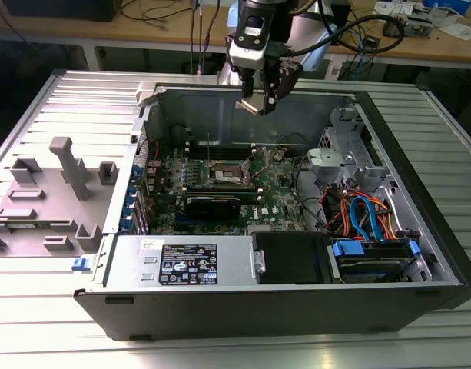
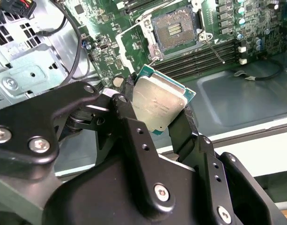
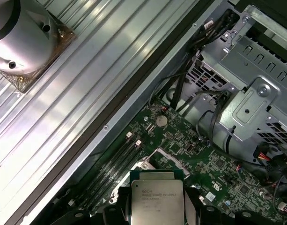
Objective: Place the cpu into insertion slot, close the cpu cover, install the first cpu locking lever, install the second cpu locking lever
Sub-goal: 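Place the cpu into insertion slot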
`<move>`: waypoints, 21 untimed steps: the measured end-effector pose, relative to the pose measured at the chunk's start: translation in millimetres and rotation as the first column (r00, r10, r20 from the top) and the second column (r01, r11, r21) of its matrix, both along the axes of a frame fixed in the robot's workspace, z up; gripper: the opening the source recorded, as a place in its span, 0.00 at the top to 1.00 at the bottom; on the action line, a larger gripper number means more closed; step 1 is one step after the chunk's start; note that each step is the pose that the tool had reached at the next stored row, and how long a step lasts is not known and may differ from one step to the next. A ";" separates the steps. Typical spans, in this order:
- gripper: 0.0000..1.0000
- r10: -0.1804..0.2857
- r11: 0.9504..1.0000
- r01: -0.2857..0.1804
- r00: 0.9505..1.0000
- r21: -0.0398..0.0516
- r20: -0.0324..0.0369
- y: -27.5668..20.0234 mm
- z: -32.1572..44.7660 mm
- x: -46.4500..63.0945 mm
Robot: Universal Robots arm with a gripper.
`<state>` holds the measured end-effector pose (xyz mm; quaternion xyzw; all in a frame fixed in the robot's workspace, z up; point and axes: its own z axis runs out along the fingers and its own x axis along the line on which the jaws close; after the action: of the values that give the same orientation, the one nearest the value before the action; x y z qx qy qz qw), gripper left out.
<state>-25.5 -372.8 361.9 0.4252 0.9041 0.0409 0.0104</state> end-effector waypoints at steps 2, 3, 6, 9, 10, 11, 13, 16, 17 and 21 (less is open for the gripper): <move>0.46 -0.022 1.000 0.022 1.000 0.000 0.000 0.0 -0.4 0.0; 0.46 -0.039 0.999 0.039 0.999 0.000 0.000 0.0 -0.6 -0.1; 0.46 -0.075 0.997 0.075 0.997 -0.001 0.000 0.0 -1.2 -0.1; 0.46 -0.085 0.996 0.085 0.996 -0.001 0.000 -0.2 -1.4 -0.3; 0.46 -0.085 0.996 0.085 0.996 -0.001 0.000 -0.2 -1.4 -0.3; 0.46 -0.085 0.996 0.085 0.996 -0.001 0.000 -0.2 -1.4 -0.3; 0.46 -0.098 0.995 0.098 0.995 -0.001 0.000 -0.3 -1.5 -0.3; 0.46 -0.136 0.991 0.136 0.991 -0.001 0.000 -0.2 -2.0 -0.3; 0.46 -0.151 0.989 0.151 0.989 -0.001 0.000 -0.3 -2.2 -0.3; 0.46 -0.208 0.978 0.208 0.978 -0.002 0.000 -0.3 -2.7 -0.3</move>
<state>-25.8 -373.1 359.2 0.5173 0.8548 0.0389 0.0149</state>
